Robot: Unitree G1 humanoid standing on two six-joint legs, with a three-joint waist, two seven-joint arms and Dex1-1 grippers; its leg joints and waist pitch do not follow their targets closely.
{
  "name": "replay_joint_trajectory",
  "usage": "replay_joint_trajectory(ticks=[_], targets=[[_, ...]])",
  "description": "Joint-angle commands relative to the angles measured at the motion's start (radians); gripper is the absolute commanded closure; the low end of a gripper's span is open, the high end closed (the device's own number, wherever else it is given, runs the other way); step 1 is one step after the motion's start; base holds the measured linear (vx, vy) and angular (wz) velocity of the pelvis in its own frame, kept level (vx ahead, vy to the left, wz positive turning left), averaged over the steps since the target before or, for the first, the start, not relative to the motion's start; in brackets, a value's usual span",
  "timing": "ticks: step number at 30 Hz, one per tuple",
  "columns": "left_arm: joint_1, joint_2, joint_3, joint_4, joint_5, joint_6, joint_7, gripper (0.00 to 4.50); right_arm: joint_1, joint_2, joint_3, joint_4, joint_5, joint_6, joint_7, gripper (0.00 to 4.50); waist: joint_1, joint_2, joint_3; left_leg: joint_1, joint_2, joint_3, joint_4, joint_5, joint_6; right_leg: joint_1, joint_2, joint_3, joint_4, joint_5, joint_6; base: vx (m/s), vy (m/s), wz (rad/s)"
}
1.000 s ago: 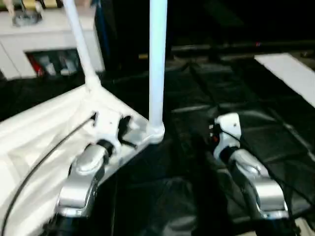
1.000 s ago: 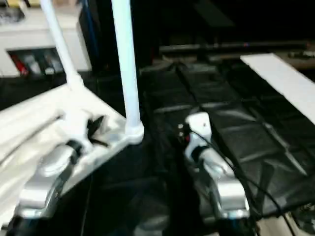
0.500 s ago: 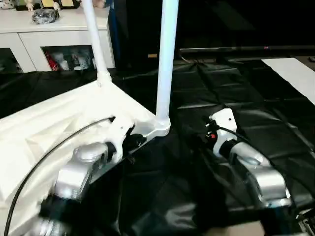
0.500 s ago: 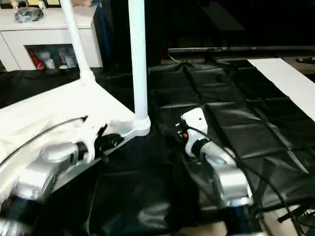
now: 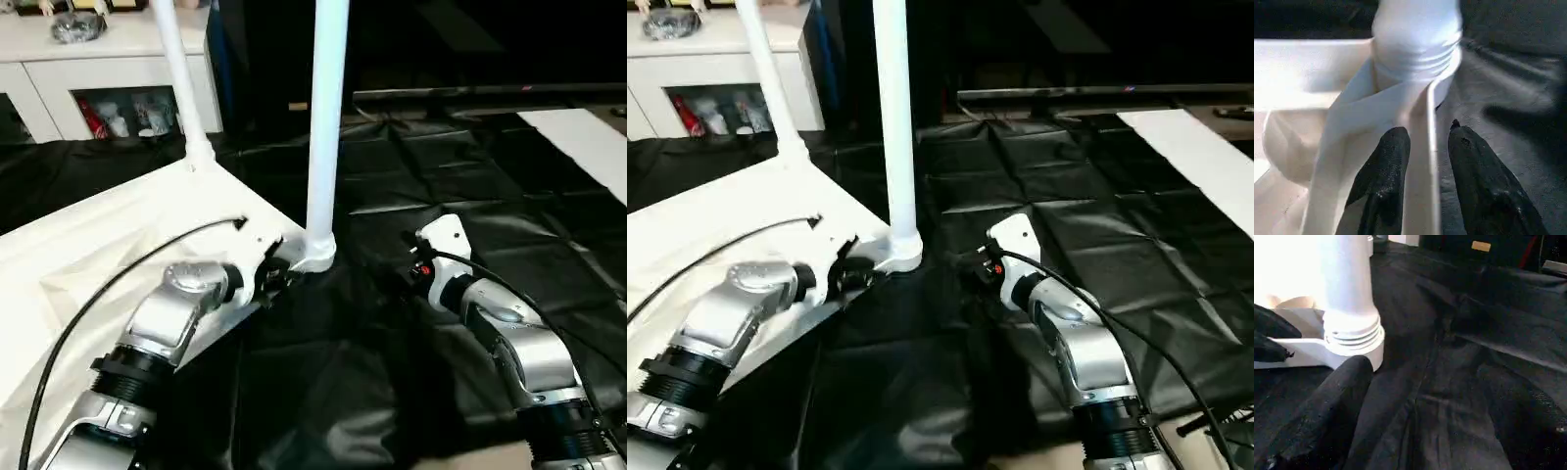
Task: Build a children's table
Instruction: Rotate leg to tighten
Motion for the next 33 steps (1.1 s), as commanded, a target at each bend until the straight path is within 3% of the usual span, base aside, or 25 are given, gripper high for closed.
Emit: replay_joint_trajectory(ticks=[1, 3, 5, 7, 11, 12, 18, 26, 29, 33], targets=[[-0.019, -0.001, 0.014, 0.004, 0.002, 0.002, 0.018, 2.9, -0.004, -0.008, 0.008, 0.001, -0.001, -0.007, 0.008, 0.57, 0.009, 0.008, -0.067, 0.007, 0.11, -0.036, -0.101, -0.112, 0.05, 0.046, -0.103, 0.052, -0.057, -0.041, -0.29, 0.069, 0.002, -0.03], [-0.021, -0.002, 0.021, 0.002, -0.002, 0.013, 0.021, 2.56, -0.004, -0.008, 0.01, 0.003, -0.003, -0.01, 0.011, 0.57, 0.014, 0.006, -0.067, 0.009, 0.111, -0.03, -0.099, -0.092, 0.062, 0.046, -0.1, 0.05, -0.054, 0.006, -0.302, 0.063, 0.004, -0.03], [-0.02, 0.001, 0.017, 0.004, 0.0, 0.017, 0.017, 2.56, -0.004, -0.008, 0.012, 0.005, -0.004, -0.011, 0.013, 0.57, 0.02, 0.004, -0.069, 0.012, 0.111, -0.024, -0.096, -0.07, 0.08, 0.049, -0.103, 0.051, -0.051, 0.035, -0.312, 0.0, 0.0, 0.0], [-0.02, 0.001, 0.016, 0.004, 0.001, 0.018, 0.016, 2.35, -0.004, -0.008, 0.013, 0.006, -0.004, -0.011, 0.013, 0.57, 0.023, 0.005, -0.063, 0.014, 0.113, -0.021, -0.101, -0.113, 0.078, 0.047, -0.102, 0.051, -0.059, -0.027, -0.311, 0.0, 0.0, 0.0], [-0.014, 0.009, 0.006, 0.003, 0.008, 0.038, 0.006, 2.35, -0.003, -0.009, 0.018, 0.009, -0.006, -0.012, 0.015, 0.57, 0.022, 0.005, -0.055, 0.02, 0.118, -0.015, -0.109, -0.208, 0.032, 0.04, -0.099, 0.053, -0.071, -0.181, -0.284, 0.0, 0.0, 0.0], [-0.009, 0.014, 0.007, -0.006, 0.005, 0.048, 0.002, 2.35, -0.002, -0.009, 0.019, 0.007, -0.007, -0.012, 0.014, 0.57, 0.021, 0.007, -0.053, 0.024, 0.119, -0.013, -0.112, -0.252, 0.005, 0.034, -0.098, 0.054, -0.075, -0.243, -0.265, 0.0, 0.0, 0.0], [0.01, 0.03, 0.021, -0.047, -0.01, 0.091, 0.002, 3.0, 0.002, -0.007, 0.024, 0.003, -0.007, -0.011, 0.012, 0.57, 0.02, 0.004, -0.052, 0.025, 0.118, -0.01, -0.114, -0.275, -0.019, 0.027, -0.098, 0.057, -0.081, -0.293, -0.236, 0.0, 0.0, 0.0], [0.031, 0.041, 0.032, -0.092, -0.038, 0.135, -0.026, 3.74, 0.004, -0.004, 0.03, 0.005, -0.01, -0.013, 0.016, 0.57, 0.021, 0.001, -0.056, 0.017, 0.119, -0.006, -0.114, -0.212, 0.0, 0.031, -0.097, 0.056, -0.076, -0.224, -0.247, 0.0, 0.0, 0.0], [0.038, 0.047, 0.022, -0.101, -0.033, 0.114, -0.035, 4.01, 0.004, -0.004, 0.032, 0.008, -0.01, -0.015, 0.018, 0.57, 0.022, 0.002, -0.057, 0.015, 0.12, -0.005, -0.113, -0.183, 0.012, 0.034, -0.097, 0.055, -0.072, -0.184, -0.256, 0.0, 0.0, 0.0], [0.041, 0.061, 0.004, -0.093, -0.013, 0.056, -0.043, 4.36, 0.0, -0.001, 0.02, 0.011, 0.023, -0.015, 0.05, 0.4, 0.023, 0.0, -0.056, 0.015, 0.118, -0.001, -0.112, -0.19, 0.024, 0.035, -0.098, 0.057, -0.076, -0.201, -0.254, 0.0, 0.0, 0.0]])
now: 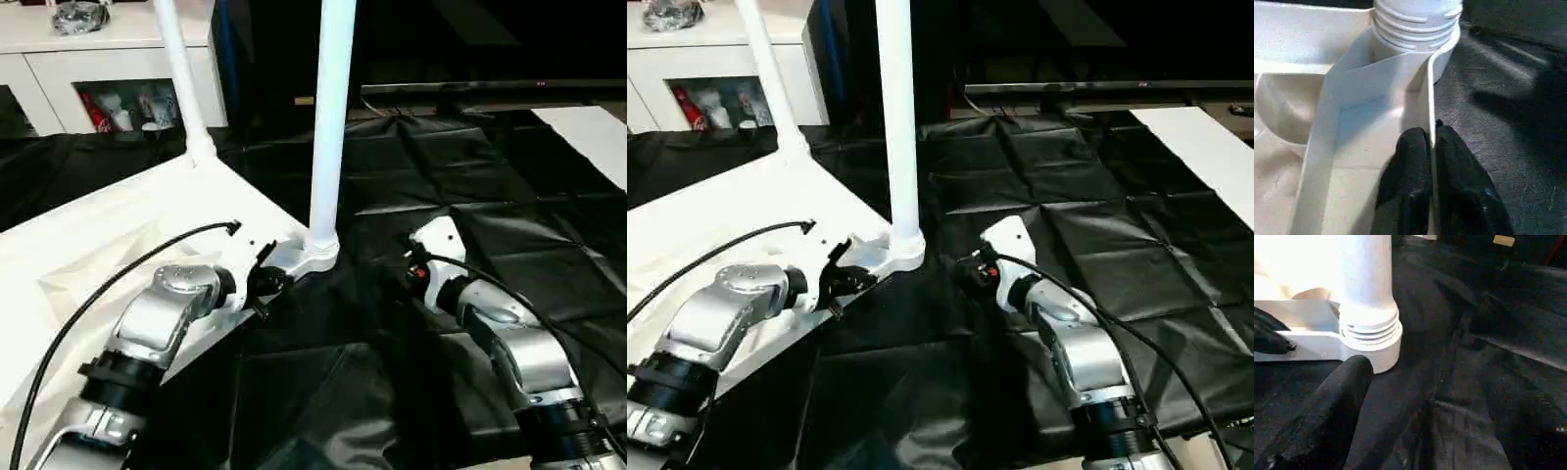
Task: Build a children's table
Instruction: Rotate leg to tighten
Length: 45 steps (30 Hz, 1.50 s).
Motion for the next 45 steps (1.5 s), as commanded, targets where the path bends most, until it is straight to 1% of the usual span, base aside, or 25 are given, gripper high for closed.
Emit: replay_joint_trajectory(ticks=[1, 3, 5, 8, 11, 14, 16, 17, 19, 21, 25, 28, 29, 30, 31, 32, 33, 34, 35, 36, 37, 41, 42, 43, 45], targets=[[0.0, 0.022, -0.004, 0.002, 0.015, -0.019, -0.009, 4.46, 0.0, -0.001, -0.01, 0.009, 0.028, -0.006, 0.022, 0.23, 0.007, -0.001, -0.056, 0.015, 0.094, -0.039, -0.097, -0.206, 0.027, 0.043, -0.1, 0.057, -0.075, -0.21, -0.247, 0.0, 0.0, 0.0], [0.006, 0.032, -0.013, -0.001, 0.015, -0.059, -0.036, 4.5, 0.002, -0.001, -0.016, 0.007, 0.041, -0.005, 0.035, 0.1, 0.008, -0.001, -0.054, 0.016, 0.094, -0.039, -0.097, -0.211, 0.027, 0.04, -0.099, 0.058, -0.079, -0.241, -0.24, 0.0, 0.0, 0.0], [0.022, 0.051, -0.028, -0.015, 0.004, -0.099, -0.093, 4.5, 0.007, -0.01, -0.026, -0.006, 0.077, -0.003, 0.082, 0.1, 0.009, -0.001, -0.056, 0.016, 0.094, -0.038, -0.096, -0.209, 0.026, 0.04, -0.099, 0.058, -0.079, -0.249, -0.236, 0.0, 0.0, 0.0], [0.037, 0.069, -0.048, -0.028, 0.001, -0.15, -0.145, 4.5, 0.01, -0.026, -0.025, -0.013, 0.091, -0.012, 0.119, 0.1, 0.012, 0.0, -0.055, 0.017, 0.097, -0.038, -0.099, -0.21, 0.027, 0.038, -0.098, 0.057, -0.079, -0.252, -0.231, 0.0, 0.0, 0.0], [0.065, 0.109, -0.089, -0.068, -0.022, -0.196, -0.268, 4.5, 0.019, -0.068, 0.002, -0.029, 0.095, -0.02, 0.193, 0.1, 0.025, 0.004, -0.056, 0.021, 0.1, -0.037, -0.1, -0.196, 0.026, 0.037, -0.097, 0.057, -0.075, -0.222, -0.238, 0.0, 0.0, 0.0], [0.074, 0.125, -0.105, -0.08, -0.03, -0.215, -0.313, 4.5, 0.021, -0.09, 0.021, -0.039, 0.103, -0.018, 0.237, 0.1, 0.035, 0.006, -0.055, 0.029, 0.101, -0.031, -0.101, -0.205, 0.019, 0.03, -0.093, 0.057, -0.074, -0.203, -0.247, 0.0, 0.0, 0.0], [0.077, 0.132, -0.112, -0.085, -0.041, -0.235, -0.348, 4.5, 0.021, -0.114, 0.05, -0.048, 0.091, -0.034, 0.277, 0.1, 0.042, 0.006, -0.055, 0.028, 0.103, -0.029, -0.104, -0.215, 0.009, 0.032, -0.095, 0.057, -0.072, -0.211, -0.242, 0.0, 0.0, 0.0], [0.077, 0.133, -0.112, -0.085, -0.042, -0.236, -0.352, 4.5, 0.02, -0.116, 0.053, -0.048, 0.088, -0.037, 0.279, 0.1, 0.044, 0.006, -0.055, 0.031, 0.103, -0.027, -0.104, -0.221, 0.004, 0.03, -0.095, 0.059, -0.073, -0.215, -0.239, 0.0, 0.0, 0.0], [0.07, 0.135, -0.117, -0.071, -0.037, -0.256, -0.371, 4.5, 0.017, -0.139, 0.092, -0.044, 0.075, -0.052, 0.331, 0.1, 0.047, 0.005, -0.054, 0.032, 0.102, -0.027, -0.104, -0.239, -0.004, 0.029, -0.096, 0.06, -0.075, -0.237, -0.235, 0.0, 0.0, 0.0], [0.062, 0.134, -0.117, -0.053, -0.027, -0.274, -0.374, 4.5, 0.013, -0.151, 0.113, -0.038, 0.068, -0.063, 0.371, 0.1, 0.048, 0.003, -0.053, 0.031, 0.102, -0.027, -0.104, -0.251, -0.008, 0.029, -0.097, 0.061, -0.077, -0.26, -0.23, 0.0, 0.0, 0.0], [0.055, 0.137, -0.119, -0.04, -0.024, -0.283, -0.392, 4.5, -0.019, -0.151, 0.135, 0.015, 0.04, -0.088, 0.387, 0.1, 0.045, 0.001, -0.054, 0.026, 0.101, -0.028, -0.103, -0.241, -0.008, 0.032, -0.1, 0.061, -0.077, -0.278, -0.225, 0.0, 0.0, 0.0], [0.054, 0.137, -0.119, -0.038, -0.024, -0.283, -0.399, 4.5, -0.031, -0.15, 0.144, 0.034, 0.034, -0.098, 0.387, 0.1, 0.047, 0.001, -0.054, 0.029, 0.101, -0.027, -0.101, -0.239, -0.007, 0.029, -0.1, 0.061, -0.08, -0.291, -0.225, 0.0, 0.0, 0.0], [0.054, 0.137, -0.117, -0.038, -0.025, -0.282, -0.401, 4.5, -0.039, -0.141, 0.143, 0.047, 0.034, -0.103, 0.379, 0.37, 0.047, 0.002, -0.054, 0.027, 0.101, -0.027, -0.101, -0.229, -0.006, 0.031, -0.099, 0.06, -0.078, -0.287, -0.227, 0.0, 0.0, 0.0], [0.055, 0.136, -0.116, -0.037, -0.024, -0.285, -0.403, 4.5, -0.048, -0.13, 0.139, 0.062, 0.035, -0.111, 0.368, 0.37, 0.047, 0.002, -0.055, 0.027, 0.101, -0.027, -0.101, -0.228, -0.006, 0.03, -0.099, 0.06, -0.078, -0.285, -0.227, 0.0, 0.0, 0.0], [0.055, 0.136, -0.116, -0.036, -0.024, -0.285, -0.403, 4.5, -0.05, -0.128, 0.138, 0.064, 0.036, -0.113, 0.366, 0.37, 0.046, -0.003, -0.055, 0.026, 0.101, -0.027, -0.101, -0.226, -0.005, 0.031, -0.099, 0.06, -0.078, -0.283, -0.227, 0.0, 0.0, 0.0], [0.055, 0.137, -0.116, -0.034, -0.024, -0.288, -0.405, 4.5, -0.056, -0.121, 0.136, 0.073, 0.04, -0.115, 0.37, 0.63, 0.047, 0.0, -0.056, 0.025, 0.102, -0.027, -0.101, -0.214, -0.001, 0.032, -0.098, 0.059, -0.074, -0.263, -0.229, 0.0, 0.0, 0.0], [0.056, 0.137, -0.116, -0.034, -0.023, -0.289, -0.405, 4.5, -0.059, -0.119, 0.136, 0.077, 0.04, -0.115, 0.372, 0.63, 0.047, 0.001, -0.057, 0.025, 0.102, -0.028, -0.101, -0.211, 0.0, 0.032, -0.098, 0.059, -0.073, -0.254, -0.232, 0.0, 0.0, 0.0], [0.057, 0.138, -0.117, -0.032, -0.023, -0.291, -0.405, 4.5, -0.062, -0.117, 0.137, 0.084, 0.039, -0.119, 0.374, 0.81, 0.047, 0.001, -0.057, 0.026, 0.102, -0.027, -0.101, -0.208, 0.001, 0.032, -0.097, 0.058, -0.073, -0.246, -0.234, 0.0, 0.0, 0.0], [0.057, 0.138, -0.117, -0.031, -0.023, -0.292, -0.406, 4.5, -0.064, -0.115, 0.138, 0.09, 0.039, -0.121, 0.376, 0.81, 0.047, 0.002, -0.057, 0.026, 0.102, -0.027, -0.101, -0.206, 0.002, 0.032, -0.097, 0.058, -0.072, -0.235, -0.238, 0.0, 0.0, 0.0], [0.057, 0.138, -0.117, -0.031, -0.022, -0.293, -0.406, 4.5, -0.065, -0.115, 0.138, 0.091, 0.039, -0.122, 0.377, 0.94, 0.047, 0.001, -0.057, 0.025, 0.102, -0.026, -0.101, -0.205, 0.004, 0.034, -0.097, 0.058, -0.071, -0.227, -0.24, 0.0, 0.0, 0.0], [0.057, 0.138, -0.117, -0.027, -0.021, -0.294, -0.409, 4.5, -0.072, -0.11, 0.144, 0.114, 0.037, -0.134, 0.384, 0.94, 0.047, 0.003, -0.057, 0.025, 0.101, -0.026, -0.101, -0.214, 0.003, 0.033, -0.097, 0.058, -0.071, -0.235, -0.24, 0.0, 0.0, 0.0], [0.053, 0.137, -0.117, -0.021, -0.018, -0.294, -0.413, 4.5, -0.085, -0.1, 0.15, 0.147, 0.032, -0.151, 0.388, 1.31, 0.046, 0.001, -0.054, 0.027, 0.101, -0.027, -0.102, -0.243, -0.006, 0.031, -0.098, 0.059, -0.077, -0.295, -0.229, 0.0, 0.0, 0.0], [0.053, 0.138, -0.117, -0.021, -0.018, -0.294, -0.414, 4.5, -0.088, -0.096, 0.151, 0.153, 0.03, -0.153, 0.388, 1.31, 0.046, 0.001, -0.054, 0.026, 0.101, -0.028, -0.102, -0.245, -0.008, 0.031, -0.099, 0.059, -0.077, -0.299, -0.227, 0.0, 0.0, 0.0], [0.053, 0.138, -0.117, -0.021, -0.017, -0.294, -0.414, 4.5, -0.09, -0.093, 0.151, 0.159, 0.029, -0.156, 0.388, 1.51, 0.046, 0.001, -0.055, 0.025, 0.102, -0.028, -0.103, -0.242, -0.009, 0.032, -0.098, 0.059, -0.077, -0.297, -0.224, 0.0, 0.0, 0.0], [0.053, 0.137, -0.116, -0.02, -0.018, -0.293, -0.414, 4.5, -0.096, -0.084, 0.152, 0.172, 0.031, -0.159, 0.392, 1.67, 0.044, 0.001, -0.054, 0.024, 0.101, -0.029, -0.103, -0.243, -0.008, 0.032, -0.098, 0.058, -0.076, -0.297, -0.227, 0.0, 0.0, 0.0]])
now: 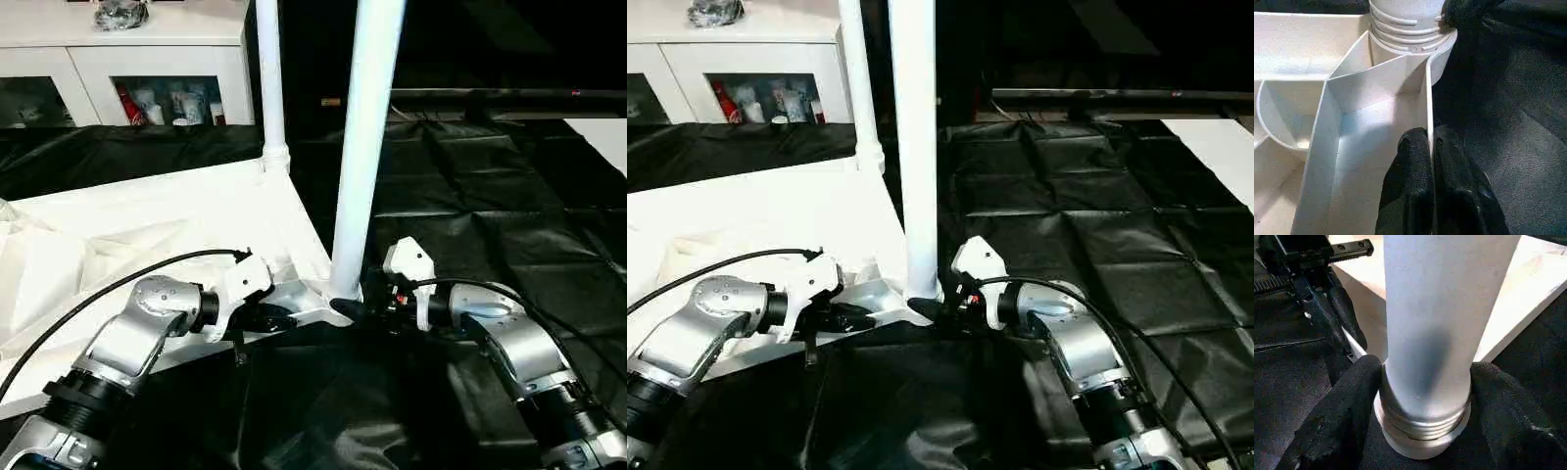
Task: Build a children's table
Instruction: Rotate leg to tighten
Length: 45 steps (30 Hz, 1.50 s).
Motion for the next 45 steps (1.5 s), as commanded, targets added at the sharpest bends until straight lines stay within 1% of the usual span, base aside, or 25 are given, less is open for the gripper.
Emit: replay_joint_trajectory(ticks=[1, 7, 8, 9, 10, 12, 13, 14, 15, 17, 18, 19, 21, 22, 23, 24, 26, 28, 33, 35, 36, 37, 39, 40, 45], targets=[[-0.016, -0.011, -0.011, -0.001, -0.014, -0.019, -0.04, 4.5, -0.023, 0.008, 0.006, 0.026, -0.008, -0.005, -0.002, 1.7, -0.005, 0.0, -0.055, 0.025, 0.093, -0.041, -0.095, -0.251, -0.006, 0.031, -0.098, 0.057, -0.081, -0.303, -0.225, 0.0, 0.0, 0.0], [-0.027, -0.035, 0.008, 0.015, -0.016, 0.011, 0.009, 4.5, -0.019, 0.023, 0.003, 0.041, -0.001, -0.013, -0.004, 1.8, -0.007, -0.001, -0.053, 0.026, 0.093, -0.04, -0.095, -0.265, -0.01, 0.028, -0.099, 0.057, -0.085, -0.333, -0.22, 0.0, 0.0, 0.0], [-0.046, -0.059, 0.019, 0.041, -0.003, 0.021, 0.058, 4.5, -0.018, 0.038, -0.009, 0.051, 0.004, -0.009, -0.027, 1.81, -0.008, -0.003, -0.052, 0.026, 0.093, -0.041, -0.096, -0.267, -0.011, 0.028, -0.098, 0.057, -0.087, -0.35, -0.216, 0.0, 0.0, 0.0], [-0.085, -0.11, 0.045, 0.084, 0.002, 0.041, 0.138, 4.5, -0.026, 0.072, -0.033, 0.091, -0.007, -0.009, -0.106, 1.81, -0.006, -0.001, -0.052, 0.033, 0.093, -0.039, -0.094, -0.278, -0.02, 0.02, -0.097, 0.058, -0.09, -0.364, -0.214, 0.0, 0.0, 0.0], [-0.085, -0.11, 0.045, 0.084, 0.002, 0.041, 0.138, 4.5, -0.026, 0.072, -0.033, 0.091, -0.007, -0.009, -0.106, 1.81, -0.006, -0.001, -0.052, 0.033, 0.093, -0.039, -0.094, -0.278, -0.02, 0.02, -0.097, 0.058, -0.09, -0.364, -0.214, 0.0, 0.0, 0.0], [-0.141, -0.178, 0.074, 0.139, 0.006, 0.072, 0.239, 4.5, -0.052, 0.128, -0.068, 0.17, -0.031, -0.006, -0.242, 1.82, -0.01, -0.001, -0.054, 0.026, 0.09, -0.041, -0.096, -0.272, -0.035, 0.025, -0.101, 0.056, -0.089, -0.38, -0.209, 0.0, 0.0, 0.0], [-0.141, -0.178, 0.074, 0.139, 0.006, 0.072, 0.239, 4.5, -0.052, 0.128, -0.068, 0.17, -0.031, -0.006, -0.242, 1.82, -0.01, -0.003, -0.055, 0.026, 0.09, -0.043, -0.095, -0.269, -0.039, 0.027, -0.101, 0.054, -0.089, -0.375, -0.208, 0.0, 0.0, 0.0], [-0.199, -0.25, 0.099, 0.202, 0.011, 0.091, 0.337, 4.5, -0.084, 0.189, -0.107, 0.24, -0.028, 0.015, -0.358, 1.82, -0.01, 0.002, -0.057, 0.023, 0.09, -0.044, -0.096, -0.261, -0.039, 0.03, -0.101, 0.054, -0.084, -0.357, -0.208, 0.0, 0.0, 0.0], [-0.209, -0.262, 0.1, 0.213, 0.013, 0.09, 0.35, 4.5, -0.091, 0.201, -0.112, 0.253, -0.03, 0.014, -0.379, 1.82, -0.014, 0.002, -0.057, 0.031, 0.088, -0.04, -0.094, -0.269, -0.044, 0.022, -0.098, 0.054, -0.089, -0.346, -0.216, 0.0, 0.0, 0.0], [-0.249, -0.311, 0.1, 0.261, 0.029, 0.079, 0.404, 4.5, -0.125, 0.249, -0.125, 0.312, -0.046, 0.006, -0.469, 1.82, -0.017, 0.001, -0.06, 0.02, 0.086, -0.041, -0.094, -0.247, -0.037, 0.032, -0.1, 0.054, -0.086, -0.298, -0.221, 0.0, 0.0, 0.0], [-0.257, -0.321, 0.099, 0.273, 0.035, 0.076, 0.415, 4.5, -0.133, 0.26, -0.126, 0.326, -0.052, 0.003, -0.486, 1.82, -0.017, 0.005, -0.064, 0.021, 0.087, -0.039, -0.093, -0.225, -0.031, 0.032, -0.099, 0.053, -0.083, -0.251, -0.226, 0.0, 0.0, 0.0], [-0.273, -0.341, 0.087, 0.303, 0.054, 0.048, 0.434, 4.5, -0.155, 0.285, -0.113, 0.353, -0.065, -0.008, -0.503, 1.82, -0.019, 0.005, -0.065, 0.017, 0.086, -0.038, -0.09, -0.198, -0.016, 0.038, -0.099, 0.053, -0.078, -0.199, -0.237, 0.0, 0.0, 0.0], [-0.284, -0.359, 0.085, 0.326, 0.063, 0.032, 0.449, 4.5, -0.171, 0.308, -0.104, 0.368, -0.07, -0.027, -0.498, 1.82, -0.02, 0.003, -0.067, 0.016, 0.084, -0.035, -0.086, -0.17, 0.008, 0.041, -0.1, 0.053, -0.076, -0.155, -0.249, 0.0, 0.0, 0.0], [-0.287, -0.363, 0.08, 0.331, 0.066, 0.024, 0.445, 4.5, -0.177, 0.319, -0.107, 0.372, -0.064, -0.032, -0.49, 1.48, -0.018, 0.003, -0.07, 0.016, 0.085, -0.034, -0.082, -0.142, 0.024, 0.043, -0.101, 0.052, -0.072, -0.119, -0.258, 0.0, 0.0, 0.0], [-0.287, -0.364, 0.076, 0.331, 0.068, 0.019, 0.44, 4.5, -0.182, 0.327, -0.11, 0.374, -0.055, -0.034, -0.479, 1.27, -0.016, 0.003, -0.07, 0.013, 0.087, -0.034, -0.083, -0.121, 0.04, 0.046, -0.102, 0.051, -0.069, -0.092, -0.266, 0.0, 0.0, 0.0], [-0.286, -0.363, 0.073, 0.326, 0.066, 0.016, 0.43, 4.5, -0.184, 0.332, -0.115, 0.368, -0.042, -0.029, -0.465, 1.13, -0.014, 0.003, -0.07, 0.015, 0.089, -0.033, -0.082, -0.113, 0.05, 0.046, -0.101, 0.05, -0.067, -0.079, -0.271, 0.0, 0.0, 0.0], [-0.282, -0.357, 0.071, 0.321, 0.063, 0.011, 0.411, 4.5, -0.186, 0.333, -0.122, 0.358, -0.031, -0.024, -0.442, 1.04, -0.015, 0.003, -0.068, 0.016, 0.091, -0.033, -0.084, -0.131, 0.056, 0.046, -0.101, 0.049, -0.069, -0.102, -0.275, 0.0, 0.0, 0.0], [-0.271, -0.337, 0.068, 0.311, 0.06, -0.002, 0.38, 4.5, -0.183, 0.313, -0.118, 0.336, -0.028, -0.024, -0.402, 0.69, -0.015, 0.001, -0.065, 0.018, 0.091, -0.032, -0.086, -0.16, 0.048, 0.043, -0.1, 0.05, -0.074, -0.151, -0.27, 0.0, 0.0, 0.0], [-0.229, -0.277, 0.059, 0.27, 0.045, -0.05, 0.266, 4.5, -0.164, 0.225, -0.097, 0.282, -0.048, -0.037, -0.306, 0.33, -0.016, 0.001, -0.063, 0.016, 0.094, -0.032, -0.089, -0.185, 0.031, 0.043, -0.101, 0.051, -0.077, -0.208, -0.246, 0.0, 0.0, 0.0], [-0.207, -0.249, 0.057, 0.239, 0.026, -0.068, 0.205, 4.5, -0.149, 0.178, -0.085, 0.249, -0.051, -0.039, -0.245, 0.33, -0.016, 0.004, -0.062, 0.019, 0.095, -0.031, -0.089, -0.192, 0.03, 0.04, -0.101, 0.052, -0.079, -0.214, -0.245, 0.0, 0.0, 0.0], [-0.207, -0.249, 0.057, 0.239, 0.026, -0.068, 0.205, 4.5, -0.149, 0.178, -0.085, 0.249, -0.051, -0.039, -0.245, 0.33, -0.016, 0.004, -0.062, 0.019, 0.095, -0.031, -0.089, -0.192, 0.03, 0.04, -0.101, 0.052, -0.079, -0.214, -0.245, 0.0, 0.0, 0.0], [-0.185, -0.214, 0.047, 0.208, 0.014, -0.075, 0.141, 4.5, -0.134, 0.122, -0.07, 0.212, -0.052, -0.04, -0.175, 0.33, -0.015, 0.001, -0.062, 0.019, 0.096, -0.03, -0.089, -0.181, 0.032, 0.041, -0.1, 0.052, -0.076, -0.2, -0.248, 0.0, 0.0, 0.0], [-0.17, -0.186, 0.038, 0.194, 0.011, -0.082, 0.098, 4.5, -0.124, 0.084, -0.062, 0.183, -0.051, -0.039, -0.118, 0.33, -0.013, 0.002, -0.062, 0.019, 0.097, -0.028, -0.088, -0.172, 0.04, 0.04, -0.099, 0.052, -0.074, -0.189, -0.25, 0.0, 0.0, 0.0], [-0.162, -0.172, 0.036, 0.185, 0.006, -0.084, 0.073, 4.5, -0.122, 0.069, -0.061, 0.171, -0.049, -0.039, -0.093, 0.33, -0.011, 0.004, -0.062, 0.022, 0.097, -0.027, -0.087, -0.177, 0.043, 0.036, -0.098, 0.052, -0.076, -0.195, -0.252, 0.0, 0.0, 0.0], [-0.13, -0.12, 0.03, 0.142, -0.013, -0.077, -0.01, 4.5, -0.121, 0.024, -0.047, 0.143, -0.041, -0.035, -0.029, 0.33, -0.002, 0.003, -0.059, 0.025, 0.1, -0.024, -0.091, -0.189, 0.032, 0.033, -0.097, 0.052, -0.076, -0.212, -0.256, 0.0, 0.0, 0.0]])
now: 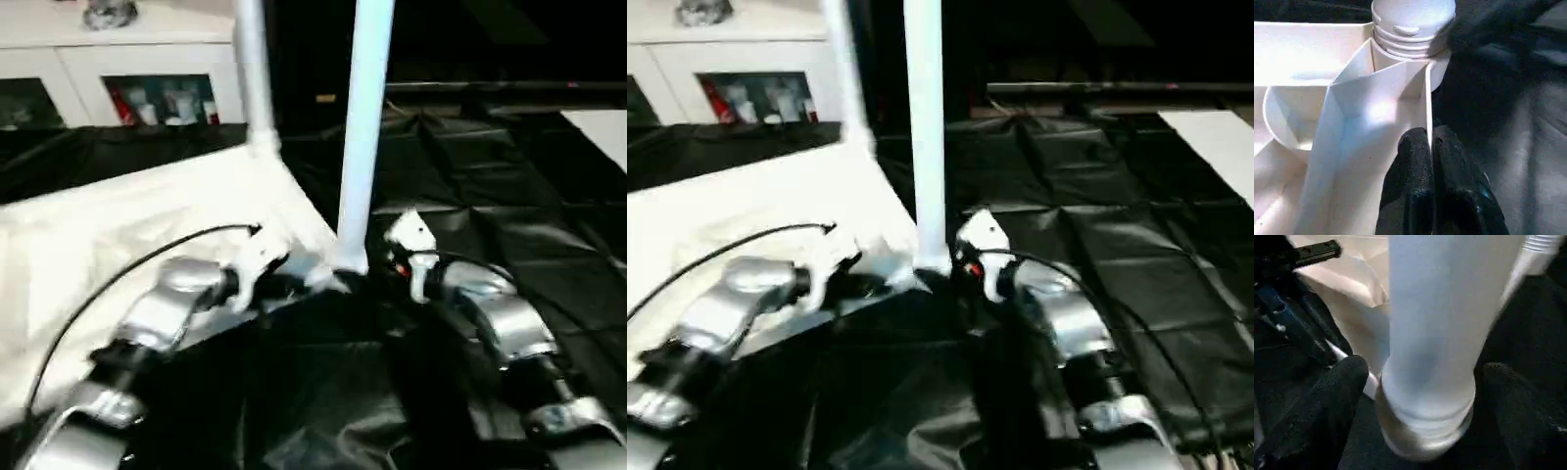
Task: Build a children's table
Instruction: Rotate leg to tighten
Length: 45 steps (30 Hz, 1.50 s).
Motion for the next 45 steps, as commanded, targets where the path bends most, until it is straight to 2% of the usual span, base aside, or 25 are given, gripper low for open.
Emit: replay_joint_trajectory(ticks=[1, 7, 17, 21, 23, 24, 25, 26, 27, 28, 29, 30, 31, 32, 33, 34, 36, 38, 39, 41, 44, 45], targets=[[0.005, 0.009, -0.004, -0.061, -0.051, -0.03, -0.06, 4.5, -0.001, -0.019, 0.011, -0.029, 0.01, 0.003, 0.031, 0.33, -0.001, -0.004, -0.06, 0.028, 0.093, -0.041, -0.088, -0.194, 0.026, 0.037, -0.098, 0.054, -0.072, -0.214, -0.254, 0.0, 0.0, 0.0], [0.033, 0.033, -0.002, -0.107, -0.073, -0.011, -0.113, 4.5, 0.005, -0.03, 0.02, -0.041, 0.027, 0.013, 0.073, 0.33, 0.001, -0.005, -0.06, 0.028, 0.091, -0.041, -0.088, -0.192, 0.019, 0.037, -0.098, 0.054, -0.069, -0.201, -0.257, 0.0, 0.0, 0.0], [0.043, 0.039, -0.004, -0.122, -0.067, -0.004, -0.129, 4.5, 0.006, -0.013, 0.027, -0.033, 0.028, 0.024, 0.096, 1.2, 0.001, -0.006, -0.062, 0.026, 0.09, -0.04, -0.087, -0.172, 0.024, 0.04, -0.097, 0.053, -0.067, -0.183, -0.26, 0.0, 0.0, 0.0], [0.042, 0.036, -0.003, -0.118, -0.064, -0.006, -0.123, 4.5, 0.008, -0.011, 0.028, -0.033, 0.031, 0.028, 0.104, 1.38, 0.001, -0.008, -0.062, 0.026, 0.089, -0.039, -0.085, -0.168, 0.027, 0.04, -0.097, 0.053, -0.068, -0.186, -0.259, 0.0, 0.0, 0.0], [0.038, 0.024, 0.002, -0.105, -0.055, -0.01, -0.095, 4.5, 0.016, -0.004, 0.029, -0.03, 0.028, 0.027, 0.099, 1.66, 0.002, -0.007, -0.063, 0.026, 0.09, -0.04, -0.085, -0.162, 0.028, 0.04, -0.097, 0.053, -0.067, -0.184, -0.259, 0.0, 0.0, 0.0], [0.026, 0.006, 0.011, -0.08, -0.042, -0.003, -0.049, 4.5, 0.019, 0.01, 0.021, -0.02, 0.031, 0.032, 0.08, 1.66, 0.001, -0.005, -0.063, 0.026, 0.09, -0.039, -0.085, -0.162, 0.027, 0.039, -0.097, 0.053, -0.067, -0.18, -0.26, 0.0, 0.0, 0.0], [0.008, -0.018, 0.022, -0.048, -0.023, 0.001, 0.014, 4.5, 0.018, 0.031, 0.008, 0.0, 0.028, 0.032, 0.039, 1.73, 0.001, -0.008, -0.062, 0.027, 0.09, -0.039, -0.085, -0.166, 0.025, 0.039, -0.097, 0.054, -0.069, -0.183, -0.26, 0.0, 0.0, 0.0], [0.008, -0.018, 0.022, -0.048, -0.023, 0.001, 0.014, 4.5, 0.018, 0.031, 0.008, 0.0, 0.028, 0.032, 0.039, 1.79, 0.0, -0.007, -0.062, 0.027, 0.089, -0.039, -0.085, -0.167, 0.024, 0.037, -0.097, 0.054, -0.07, -0.188, -0.259, 0.0, 0.0, 0.0], [-0.024, -0.06, 0.038, -0.001, -0.002, 0.012, 0.107, 4.5, 0.009, 0.078, -0.02, 0.053, 0.024, 0.03, -0.052, 1.79, 0.0, -0.008, -0.062, 0.029, 0.088, -0.038, -0.084, -0.173, 0.018, 0.036, -0.097, 0.055, -0.072, -0.203, -0.258, 0.0, 0.0, 0.0], [-0.024, -0.06, 0.038, -0.001, -0.002, 0.012, 0.107, 4.5, 0.009, 0.078, -0.02, 0.053, 0.024, 0.03, -0.052, 1.85, 0.0, -0.009, -0.061, 0.032, 0.086, -0.038, -0.084, -0.187, 0.007, 0.034, -0.098, 0.055, -0.077, -0.232, -0.255, 0.0, 0.0, 0.0], [-0.044, -0.089, 0.046, 0.024, 0.011, 0.03, 0.167, 4.5, -0.003, 0.109, -0.038, 0.095, 0.02, 0.035, -0.119, 1.86, -0.003, -0.01, -0.063, 0.024, 0.086, -0.039, -0.084, -0.176, 0.005, 0.04, -0.102, 0.056, -0.071, -0.227, -0.252, 0.0, 0.0, 0.0], [-0.073, -0.134, 0.055, 0.056, 0.026, 0.051, 0.246, 4.5, -0.03, 0.162, -0.074, 0.163, 0.025, 0.051, -0.23, 1.86, -0.005, -0.01, -0.062, 0.027, 0.087, -0.04, -0.086, -0.173, 0.002, 0.037, -0.1, 0.054, -0.073, -0.229, -0.253, 0.0, 0.0, 0.0], [-0.075, -0.137, 0.056, 0.059, 0.026, 0.052, 0.251, 4.5, -0.031, 0.165, -0.076, 0.167, 0.026, 0.052, -0.236, 1.87, -0.007, -0.008, -0.063, 0.029, 0.084, -0.04, -0.084, -0.178, -0.004, 0.036, -0.099, 0.054, -0.074, -0.232, -0.253, 0.0, 0.0, 0.0], [-0.107, -0.184, 0.069, 0.098, 0.037, 0.061, 0.333, 4.5, -0.06, 0.214, -0.1, 0.224, 0.026, 0.053, -0.33, 1.87, -0.008, -0.009, -0.065, 0.025, 0.084, -0.04, -0.084, -0.164, -0.002, 0.04, -0.099, 0.053, -0.072, -0.213, -0.253, 0.0, 0.0, 0.0], [-0.107, -0.184, 0.069, 0.098, 0.037, 0.061, 0.333, 4.5, -0.06, 0.214, -0.1, 0.224, 0.026, 0.053, -0.33, 1.88, -0.01, -0.009, -0.062, 0.026, 0.084, -0.039, -0.085, -0.171, -0.003, 0.036, -0.099, 0.053, -0.076, -0.22, -0.253, 0.0, 0.0, 0.0], [-0.124, -0.206, 0.076, 0.12, 0.041, 0.06, 0.369, 4.5, -0.074, 0.235, -0.106, 0.251, 0.02, 0.051, -0.375, 1.88, -0.008, -0.008, -0.065, 0.029, 0.083, -0.039, -0.083, -0.175, -0.003, 0.039, -0.101, 0.053, -0.076, -0.224, -0.249, 0.0, 0.0, 0.0], [-0.157, -0.251, 0.081, 0.161, 0.058, 0.042, 0.43, 4.5, -0.111, 0.285, -0.097, 0.304, -0.015, 0.01, -0.464, 1.88, -0.011, -0.008, -0.065, 0.025, 0.082, -0.039, -0.083, -0.159, 0.003, 0.038, -0.098, 0.053, -0.076, -0.198, -0.249, 0.0, 0.0, 0.0], [-0.163, -0.266, 0.076, 0.167, 0.063, 0.03, 0.436, 4.5, -0.121, 0.311, -0.088, 0.31, -0.019, -0.012, -0.454, 1.88, -0.011, -0.006, -0.068, 0.021, 0.081, -0.039, -0.08, -0.145, 0.017, 0.043, -0.101, 0.052, -0.072, -0.168, -0.252, 0.0, 0.0, 0.0], [-0.164, -0.27, 0.073, 0.167, 0.065, 0.024, 0.433, 4.5, -0.124, 0.321, -0.087, 0.309, -0.015, -0.02, -0.439, 1.53, -0.011, -0.007, -0.068, 0.021, 0.082, -0.039, -0.081, -0.142, 0.022, 0.045, -0.101, 0.051, -0.072, -0.162, -0.251, 0.0, 0.0, 0.0], [-0.156, -0.266, 0.061, 0.157, 0.07, 0.007, 0.415, 4.5, -0.126, 0.335, -0.088, 0.304, -0.005, -0.026, -0.398, 1.18, -0.011, -0.008, -0.069, 0.02, 0.083, -0.039, -0.08, -0.129, 0.037, 0.046, -0.1, 0.05, -0.068, -0.136, -0.256, 0.0, 0.0, 0.0], [-0.133, -0.247, 0.052, 0.13, 0.061, -0.014, 0.367, 4.5, -0.121, 0.324, -0.082, 0.289, 0.002, -0.025, -0.343, 1.09, -0.013, -0.009, -0.066, 0.019, 0.084, -0.04, -0.082, -0.151, 0.049, 0.046, -0.101, 0.05, -0.071, -0.165, -0.257, 0.0, 0.0, 0.0], [-0.128, -0.242, 0.051, 0.124, 0.059, -0.016, 0.358, 4.5, -0.119, 0.318, -0.079, 0.284, 0.003, -0.026, -0.334, 0.9, -0.014, -0.008, -0.066, 0.019, 0.084, -0.04, -0.082, -0.154, 0.047, 0.046, -0.1, 0.05, -0.071, -0.172, -0.256, 0.0, 0.0, 0.0]])
